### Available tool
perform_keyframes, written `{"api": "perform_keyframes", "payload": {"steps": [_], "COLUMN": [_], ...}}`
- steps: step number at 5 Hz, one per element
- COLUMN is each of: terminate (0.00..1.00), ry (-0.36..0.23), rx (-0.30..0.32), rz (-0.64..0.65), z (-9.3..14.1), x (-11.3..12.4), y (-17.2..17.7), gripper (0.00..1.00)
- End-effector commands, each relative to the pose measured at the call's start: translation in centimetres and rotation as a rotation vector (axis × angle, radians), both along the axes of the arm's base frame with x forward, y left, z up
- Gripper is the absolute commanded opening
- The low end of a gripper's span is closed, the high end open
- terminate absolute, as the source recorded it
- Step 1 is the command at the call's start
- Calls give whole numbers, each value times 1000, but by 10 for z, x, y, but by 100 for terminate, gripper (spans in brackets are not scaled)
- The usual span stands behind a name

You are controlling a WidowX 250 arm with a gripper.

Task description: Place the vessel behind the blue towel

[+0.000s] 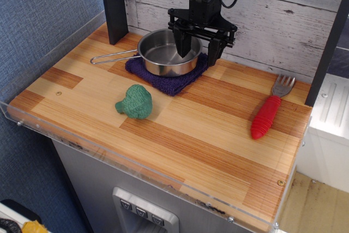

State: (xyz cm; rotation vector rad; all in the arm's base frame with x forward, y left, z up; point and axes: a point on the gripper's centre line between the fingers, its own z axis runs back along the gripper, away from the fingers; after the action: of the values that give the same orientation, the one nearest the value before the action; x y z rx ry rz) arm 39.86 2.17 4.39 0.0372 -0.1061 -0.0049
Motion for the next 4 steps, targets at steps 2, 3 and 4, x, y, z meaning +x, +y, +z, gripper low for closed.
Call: {"api": "perform_keyframes", "payload": {"steps": [2, 3, 4], "terminate": [0, 0, 0], "ry": [-20, -52, -137], "rx": [7, -8, -34], "rz": [-14, -10, 11], "z": [14, 28, 66], "x": [-2, -4, -4], "y": [-5, -2, 6], "gripper": [0, 0, 0]}}
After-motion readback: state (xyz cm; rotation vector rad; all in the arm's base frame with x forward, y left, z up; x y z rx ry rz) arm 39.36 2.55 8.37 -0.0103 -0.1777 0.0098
